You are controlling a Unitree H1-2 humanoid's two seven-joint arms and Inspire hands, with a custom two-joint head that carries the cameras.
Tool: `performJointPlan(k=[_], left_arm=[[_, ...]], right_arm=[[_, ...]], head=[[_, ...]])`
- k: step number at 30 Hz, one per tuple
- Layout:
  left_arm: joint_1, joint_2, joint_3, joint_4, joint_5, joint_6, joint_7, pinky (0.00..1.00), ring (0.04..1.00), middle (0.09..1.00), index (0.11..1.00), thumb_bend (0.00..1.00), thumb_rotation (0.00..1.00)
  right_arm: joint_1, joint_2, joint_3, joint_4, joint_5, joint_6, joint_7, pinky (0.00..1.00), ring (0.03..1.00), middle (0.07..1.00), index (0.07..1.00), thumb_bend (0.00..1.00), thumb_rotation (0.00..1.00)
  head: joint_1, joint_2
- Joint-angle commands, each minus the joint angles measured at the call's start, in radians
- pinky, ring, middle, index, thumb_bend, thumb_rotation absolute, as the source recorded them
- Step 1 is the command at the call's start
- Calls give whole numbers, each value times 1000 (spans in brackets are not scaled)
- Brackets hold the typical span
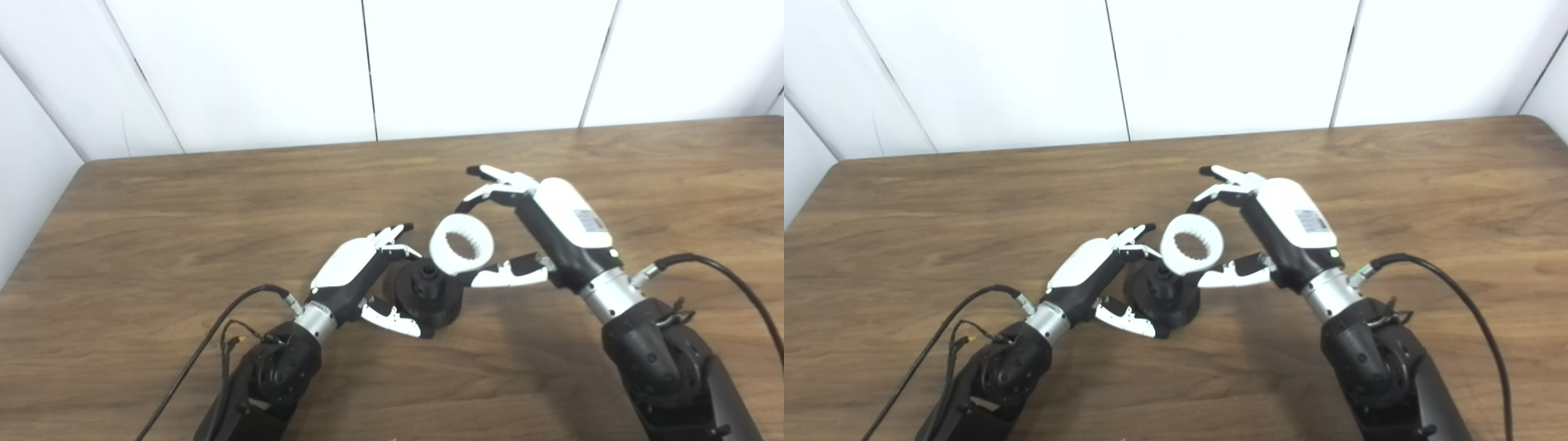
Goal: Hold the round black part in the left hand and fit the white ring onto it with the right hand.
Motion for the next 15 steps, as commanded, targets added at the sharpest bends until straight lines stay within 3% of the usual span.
performJointPlan(k=[1,6,15], left_arm=[[-45,3,8,-30,0,-12,13,1000,1000,1000,639,1000,401],[-44,1,7,-33,0,-13,12,1000,1000,1000,638,1000,401],[-40,-4,3,-41,1,-9,11,1000,1000,1000,635,998,377]], right_arm=[[-23,19,2,-26,-5,-13,-1,884,880,893,630,756,333],[-13,40,26,4,-15,-25,15,890,884,894,635,735,361],[-11,71,56,85,-27,-62,-12,882,877,885,631,757,315]], head=[[1,1],[5,6],[11,13]])
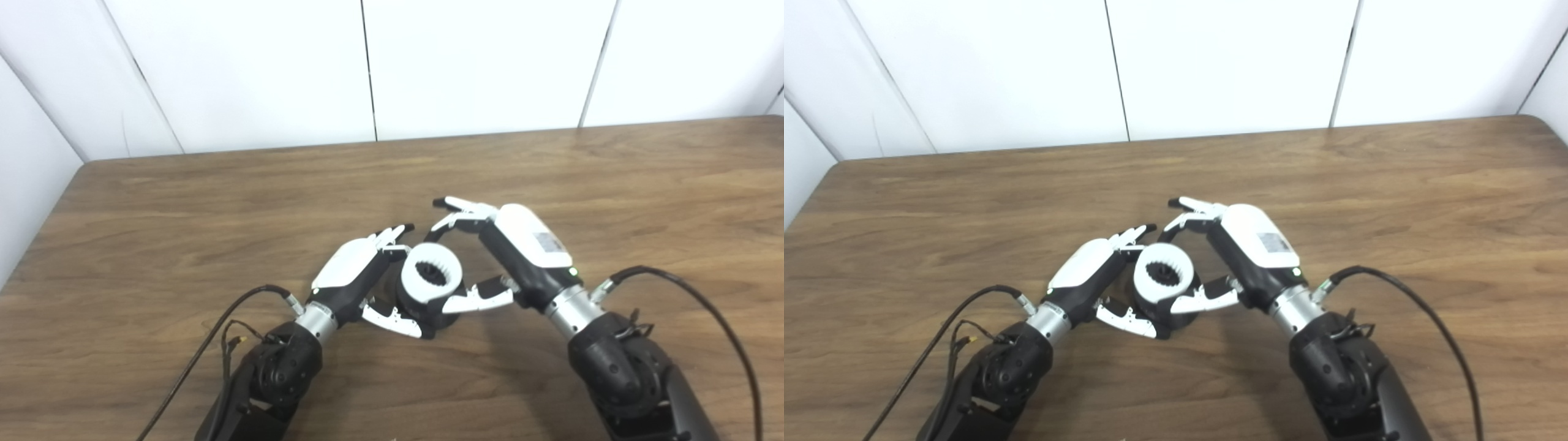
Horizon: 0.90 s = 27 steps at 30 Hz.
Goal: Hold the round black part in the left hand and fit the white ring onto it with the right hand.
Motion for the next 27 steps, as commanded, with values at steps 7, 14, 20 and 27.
performJointPlan(k=[7,14,20,27], left_arm=[[-32,-5,4,-55,-1,-3,7,1000,1000,1000,637,996,395],[-26,-3,6,-64,-5,-6,7,1000,1000,1000,634,991,381],[-22,-1,8,-61,-11,-16,9,1000,1000,1000,625,993,383],[-21,5,15,-62,-18,-5,-2,1000,1000,1000,632,997,384]], right_arm=[[-40,14,4,43,-23,-55,-44,862,868,882,631,776,310],[-52,6,-9,70,-19,-61,-53,888,871,885,635,757,297],[-60,4,-16,73,-24,-54,-52,892,873,886,638,755,291],[-65,2,-31,57,-30,-41,-51,913,882,894,642,749,301]], head=[[4,2],[-1,4],[-6,7],[-13,11]])
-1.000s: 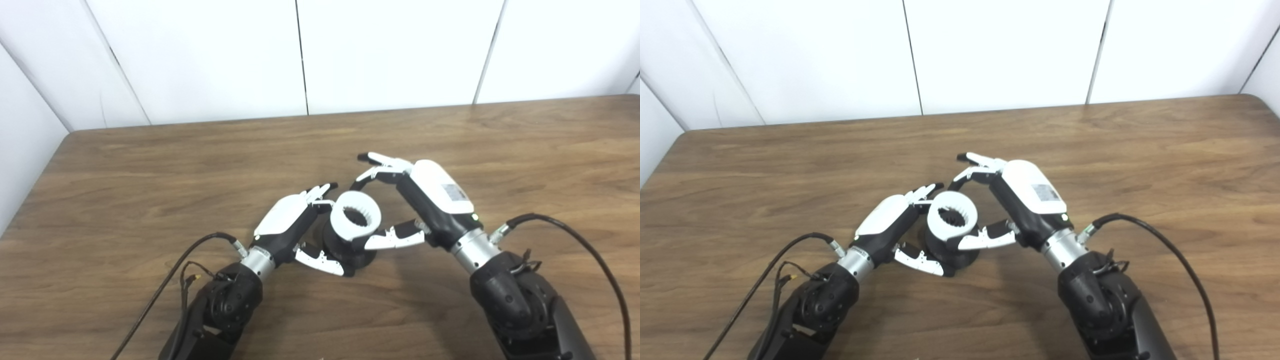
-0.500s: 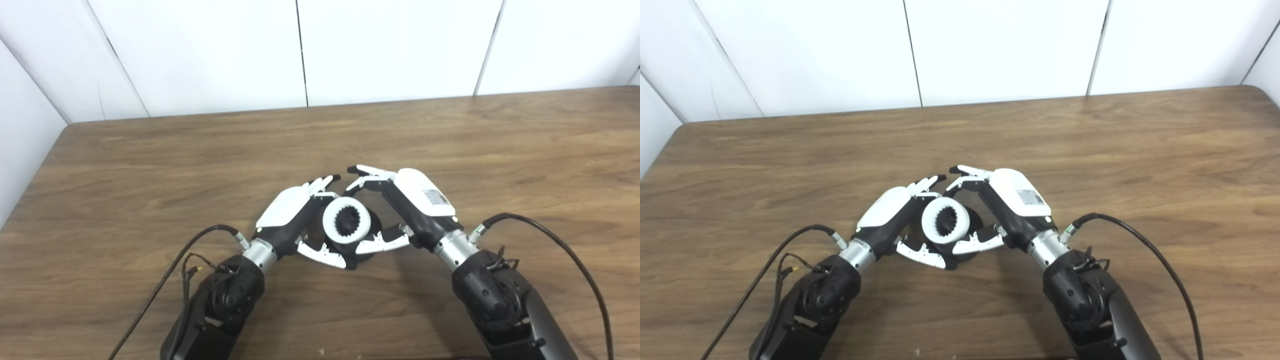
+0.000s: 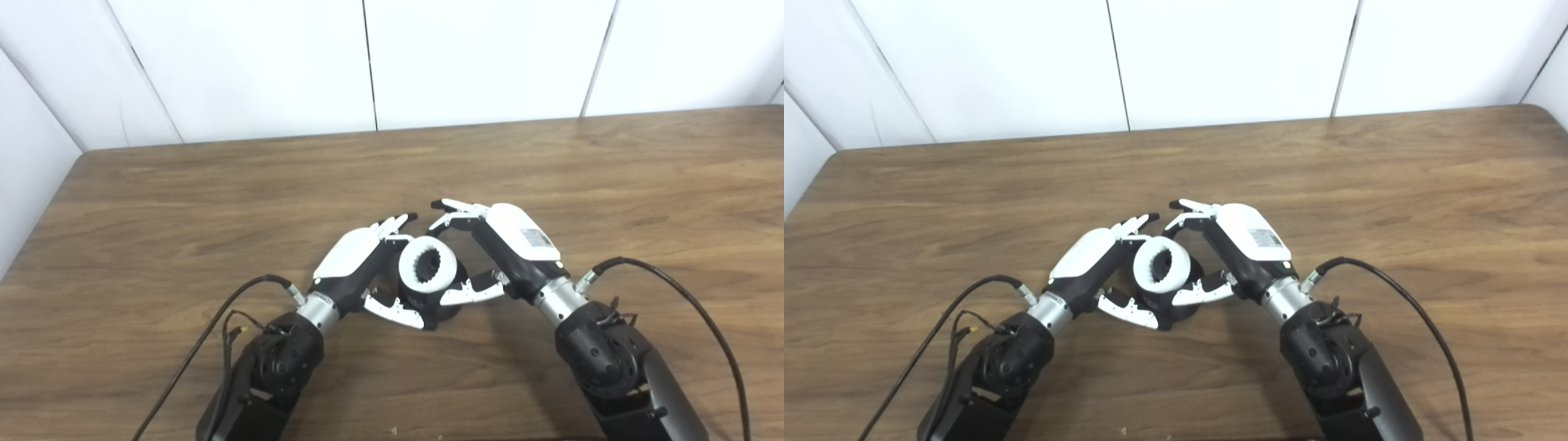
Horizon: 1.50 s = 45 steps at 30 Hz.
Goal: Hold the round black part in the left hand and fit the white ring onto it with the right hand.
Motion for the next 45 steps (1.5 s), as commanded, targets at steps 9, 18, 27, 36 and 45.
performJointPlan(k=[9,18,27,36,45], left_arm=[[-33,14,17,-38,-17,-13,3,1000,1000,1000,635,1000,387],[-37,20,31,-47,-18,-15,-6,1000,1000,1000,633,1000,392],[-42,29,34,-74,-10,18,-34,1000,1000,1000,635,997,376],[-47,25,35,-69,-9,21,-26,1000,1000,1000,636,996,362],[-43,26,40,-67,-15,19,-26,1000,1000,1000,637,1000,364]], right_arm=[[-38,0,-50,-53,0,-2,-16,912,881,889,640,745,301],[-5,7,-38,1,-26,-7,-31,872,868,883,636,748,290],[-10,4,-39,4,-40,2,-24,885,873,891,646,765,320],[-22,-24,-37,-34,-18,59,80,909,926,947,761,901,406],[-74,-122,-89,-57,154,125,233,817,945,1000,910,1000,433]], head=[[-5,2],[-7,5],[-9,6],[-10,4],[-16,2]])
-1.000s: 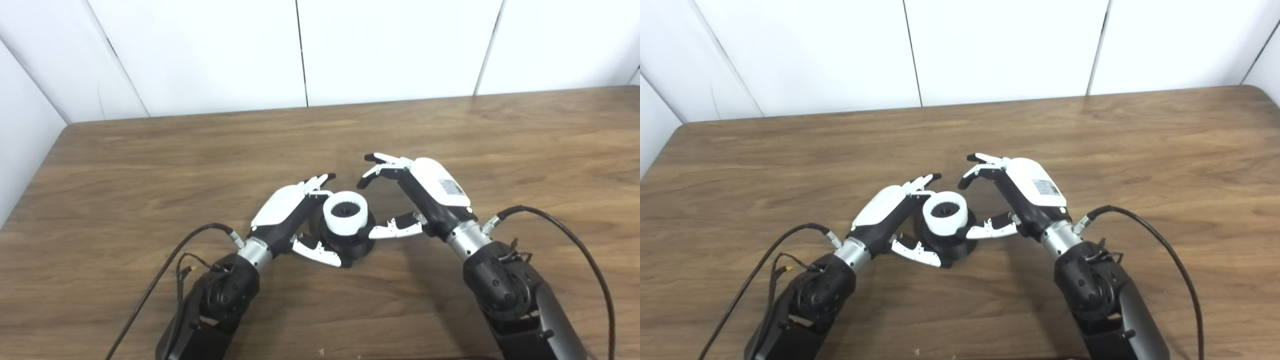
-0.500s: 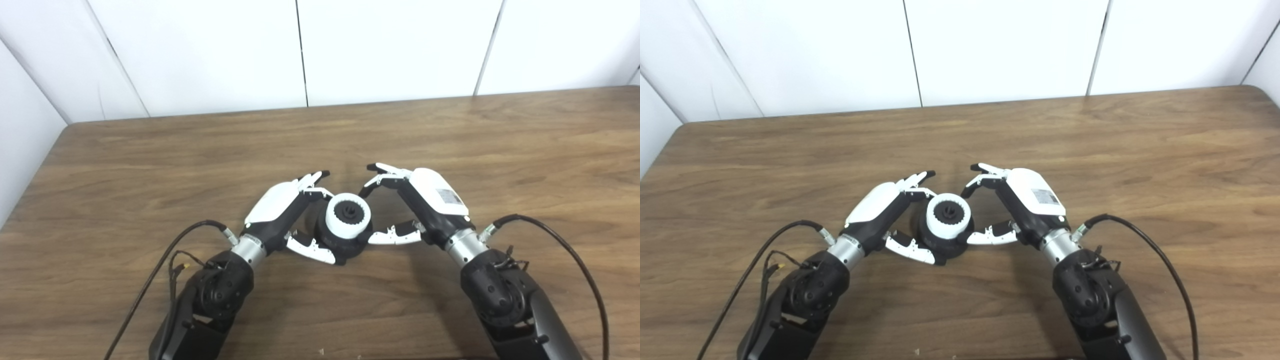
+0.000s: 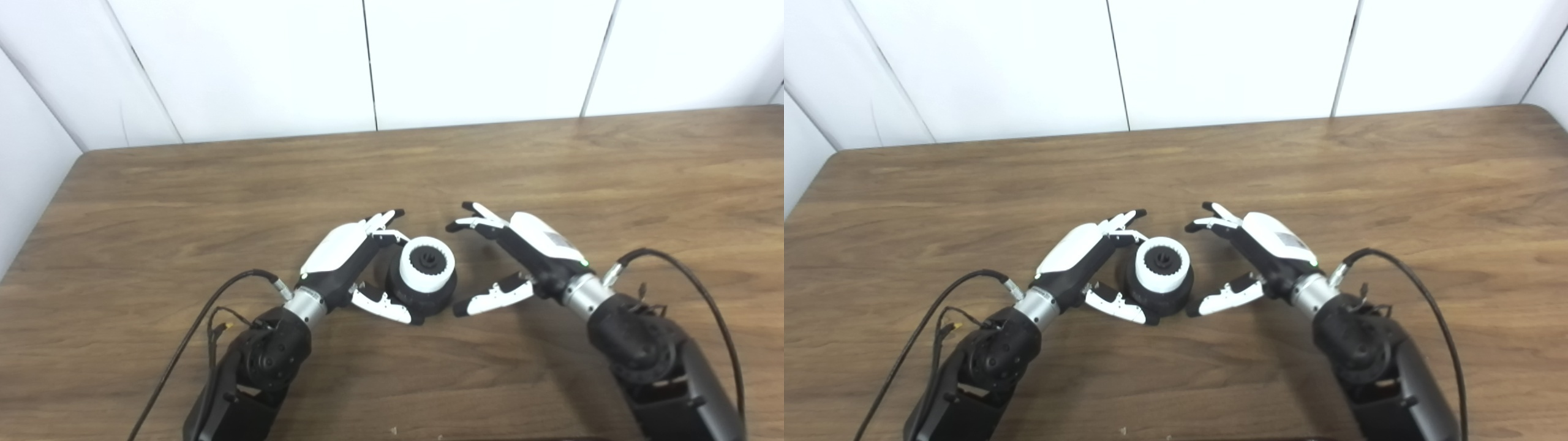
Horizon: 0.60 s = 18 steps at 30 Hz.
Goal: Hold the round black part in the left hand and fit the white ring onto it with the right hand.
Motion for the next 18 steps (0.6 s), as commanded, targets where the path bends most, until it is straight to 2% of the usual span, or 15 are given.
performJointPlan(k=[1,9,18], left_arm=[[-40,4,12,-33,-12,-13,16,1000,1000,1000,637,1000,364],[-39,2,8,-31,-8,-22,23,1000,1000,1000,638,1000,374],[-41,0,8,-15,-11,-37,38,1000,1000,1000,634,1000,373]], right_arm=[[-50,-22,-16,-41,29,9,13,819,945,1000,913,1000,433],[-43,-63,-33,-35,45,39,13,853,957,1000,921,1000,394],[-30,-72,-35,-27,40,29,-9,847,957,1000,911,1000,372]], head=[[-1,-1],[-9,-3],[-8,4]])
